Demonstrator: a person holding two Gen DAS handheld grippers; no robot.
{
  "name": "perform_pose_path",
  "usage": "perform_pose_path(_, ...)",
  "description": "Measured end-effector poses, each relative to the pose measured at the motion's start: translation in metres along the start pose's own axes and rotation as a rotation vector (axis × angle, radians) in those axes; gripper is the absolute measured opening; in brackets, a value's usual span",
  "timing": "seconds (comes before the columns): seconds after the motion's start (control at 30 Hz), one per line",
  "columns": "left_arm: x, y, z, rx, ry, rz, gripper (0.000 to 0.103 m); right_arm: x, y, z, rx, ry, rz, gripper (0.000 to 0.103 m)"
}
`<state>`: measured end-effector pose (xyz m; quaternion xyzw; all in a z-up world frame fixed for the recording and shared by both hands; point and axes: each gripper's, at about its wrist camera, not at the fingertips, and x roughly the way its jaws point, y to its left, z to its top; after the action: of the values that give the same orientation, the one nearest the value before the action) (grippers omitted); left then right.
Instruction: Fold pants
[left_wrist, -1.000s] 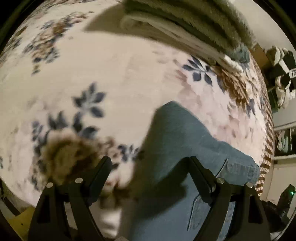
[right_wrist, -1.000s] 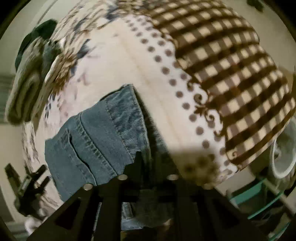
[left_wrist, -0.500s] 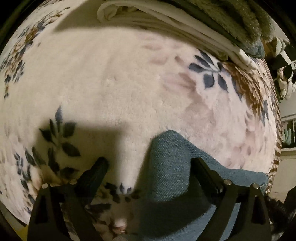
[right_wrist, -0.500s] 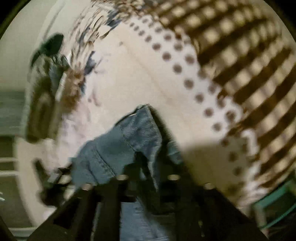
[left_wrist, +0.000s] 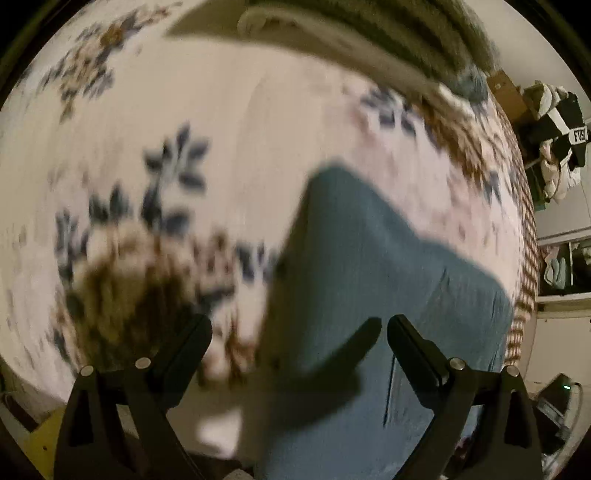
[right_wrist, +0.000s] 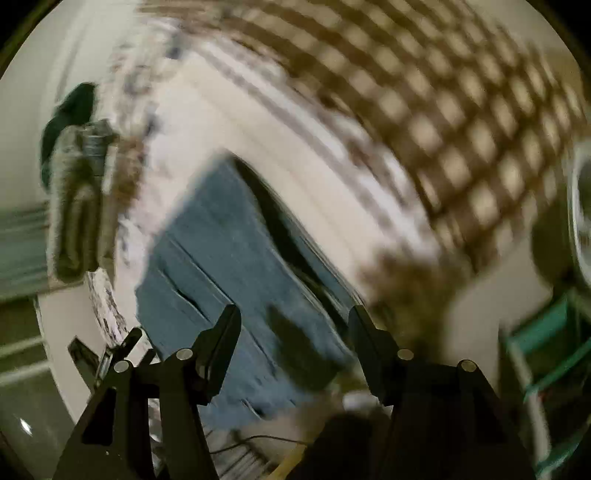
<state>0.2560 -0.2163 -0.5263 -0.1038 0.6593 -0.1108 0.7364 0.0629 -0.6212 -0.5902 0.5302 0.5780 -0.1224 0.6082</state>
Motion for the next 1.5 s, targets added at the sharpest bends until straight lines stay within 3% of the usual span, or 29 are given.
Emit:
perform_pose_path(0.1, 0.018, -0.002, -0.021, 0.009, 0.047, 0.032, 0.098, 0.026, -0.028, -0.019, 0.123, 0.074, 0.064, 0.061)
perform_pose_path(0.13, 0.023, 0.001, -0.024, 0.001, 0.049, 0.034, 0.098, 0.03, -0.033, -0.024, 0.137, 0.079, 0.095, 0.055)
perform_pose_path(0.17, 0.026, 0.003, -0.025, -0.001, 0.047, 0.034, 0.099, 0.037, -0.032, -0.031, 0.14, 0.08, 0.149, 0.031)
perform_pose_path(0.2, 0.027, 0.004, -0.025, 0.003, 0.046, 0.032, 0.1, 0.038, -0.029, -0.034, 0.125, 0.071, 0.159, 0.029)
perform_pose_path(0.27, 0.028, 0.007, -0.024, 0.01, 0.049, 0.029, 0.103, 0.031, -0.017, -0.039, 0.046, 0.013, 0.11, 0.021)
perform_pose_path(0.33, 0.027, 0.008, -0.023, 0.009, 0.057, 0.026, 0.103, 0.027, -0.016, -0.039, 0.021, -0.017, 0.082, 0.02)
perform_pose_path(0.43, 0.019, 0.009, -0.018, -0.007, 0.053, -0.008, 0.103, 0.031, -0.022, -0.039, 0.029, 0.005, 0.128, 0.029)
perform_pose_path(0.47, 0.014, 0.013, -0.018, -0.017, 0.049, -0.032, 0.103, 0.031, -0.025, -0.039, 0.033, 0.011, 0.159, 0.039)
perform_pose_path(0.5, 0.011, 0.015, -0.021, -0.027, 0.047, -0.06, 0.103, 0.029, -0.031, -0.04, 0.034, 0.021, 0.2, 0.056)
perform_pose_path(0.57, 0.011, 0.021, -0.025, -0.046, 0.056, -0.115, 0.103, 0.031, -0.036, -0.048, 0.026, 0.035, 0.228, 0.066)
perform_pose_path(0.7, 0.026, 0.031, -0.035, -0.096, 0.104, -0.176, 0.103, 0.053, -0.047, -0.063, 0.07, 0.084, 0.301, 0.07)
perform_pose_path(0.83, 0.032, 0.033, -0.044, -0.103, 0.094, -0.199, 0.103, 0.072, -0.045, -0.066, 0.059, 0.044, 0.411, 0.071)
perform_pose_path(0.93, 0.033, 0.028, -0.045, -0.079, 0.092, -0.184, 0.103, 0.081, -0.033, -0.062, 0.028, 0.002, 0.425, 0.077)
perform_pose_path(1.13, 0.037, 0.02, -0.042, -0.069, 0.093, -0.182, 0.103, 0.07, -0.017, -0.065, 0.006, -0.037, 0.457, 0.077)
perform_pose_path(1.27, 0.037, 0.023, -0.041, -0.063, 0.094, -0.181, 0.103, 0.058, -0.006, -0.07, -0.04, -0.066, 0.444, 0.077)
perform_pose_path(1.4, 0.041, 0.016, -0.038, -0.058, 0.091, -0.176, 0.103, 0.077, -0.001, -0.063, -0.052, -0.034, 0.319, 0.077)
perform_pose_path(1.5, 0.041, 0.017, -0.037, -0.071, 0.086, -0.181, 0.103, 0.083, -0.002, -0.054, -0.008, -0.043, 0.369, 0.077)
